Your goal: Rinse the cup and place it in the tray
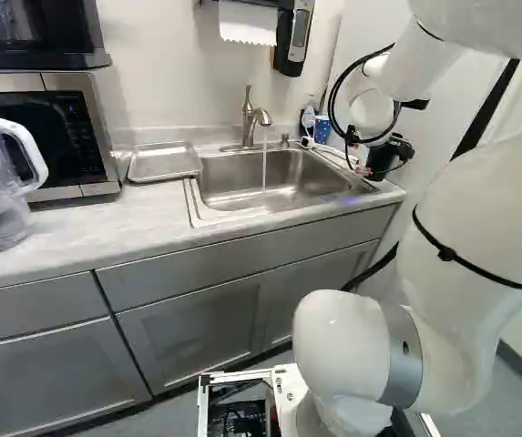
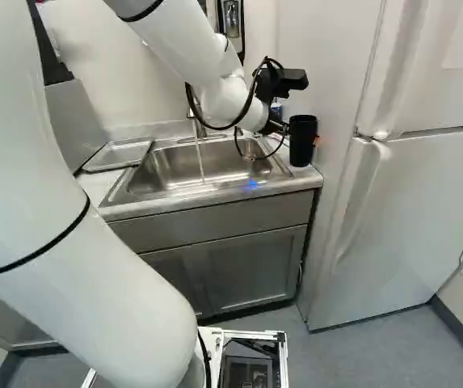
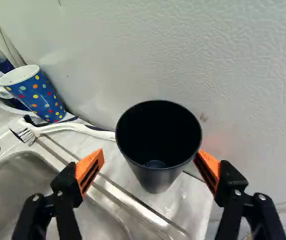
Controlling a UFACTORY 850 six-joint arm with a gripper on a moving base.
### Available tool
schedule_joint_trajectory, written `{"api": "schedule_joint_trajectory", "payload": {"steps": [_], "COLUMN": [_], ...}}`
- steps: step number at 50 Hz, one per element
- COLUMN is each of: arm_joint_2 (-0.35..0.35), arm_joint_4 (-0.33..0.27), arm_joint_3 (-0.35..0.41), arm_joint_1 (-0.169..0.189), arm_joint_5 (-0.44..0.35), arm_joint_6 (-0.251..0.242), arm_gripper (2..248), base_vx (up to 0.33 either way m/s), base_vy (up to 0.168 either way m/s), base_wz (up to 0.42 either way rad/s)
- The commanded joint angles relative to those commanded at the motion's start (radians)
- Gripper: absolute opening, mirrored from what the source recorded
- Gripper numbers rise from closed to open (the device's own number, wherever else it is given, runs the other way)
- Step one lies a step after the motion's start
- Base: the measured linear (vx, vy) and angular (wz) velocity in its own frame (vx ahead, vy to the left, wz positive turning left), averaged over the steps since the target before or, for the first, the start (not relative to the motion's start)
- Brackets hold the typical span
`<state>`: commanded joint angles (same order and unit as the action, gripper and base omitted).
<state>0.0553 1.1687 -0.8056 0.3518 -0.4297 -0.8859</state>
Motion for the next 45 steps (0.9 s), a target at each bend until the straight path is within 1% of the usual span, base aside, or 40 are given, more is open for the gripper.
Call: {"api": "schedule_joint_trajectory", "payload": {"steps": [2, 3, 7, 8, 12, 13, 18, 19, 45], "arm_joint_2": [0.0, 0.0, 0.0, 0.0, 0.0, 0.0, 0.0, 0.0, 0.0], "arm_joint_4": [0.0, 0.0, 0.0, 0.0, 0.0, 0.0, 0.0, 0.0, 0.0], "arm_joint_3": [0.0, 0.0, 0.0, 0.0, 0.0, 0.0, 0.0, 0.0, 0.0], "arm_joint_1": [0.0, 0.0, 0.0, 0.0, 0.0, 0.0, 0.0, 0.0, 0.0], "arm_joint_5": [0.0, 0.0, 0.0, 0.0, 0.0, 0.0, 0.0, 0.0, 0.0], "arm_joint_6": [0.0, 0.0, 0.0, 0.0, 0.0, 0.0, 0.0, 0.0, 0.0], "arm_gripper": [247, 214, 214, 176, 176, 138, 138, 122, 122], "base_vx": [0.0, 0.0, 0.0, 0.0, 0.0, 0.0, 0.0, 0.0, 0.0], "base_vy": [0.0, 0.0, 0.0, 0.0, 0.0, 0.0, 0.0, 0.0, 0.0], "base_wz": [0.0, 0.0, 0.0, 0.0, 0.0, 0.0, 0.0, 0.0, 0.0]}}
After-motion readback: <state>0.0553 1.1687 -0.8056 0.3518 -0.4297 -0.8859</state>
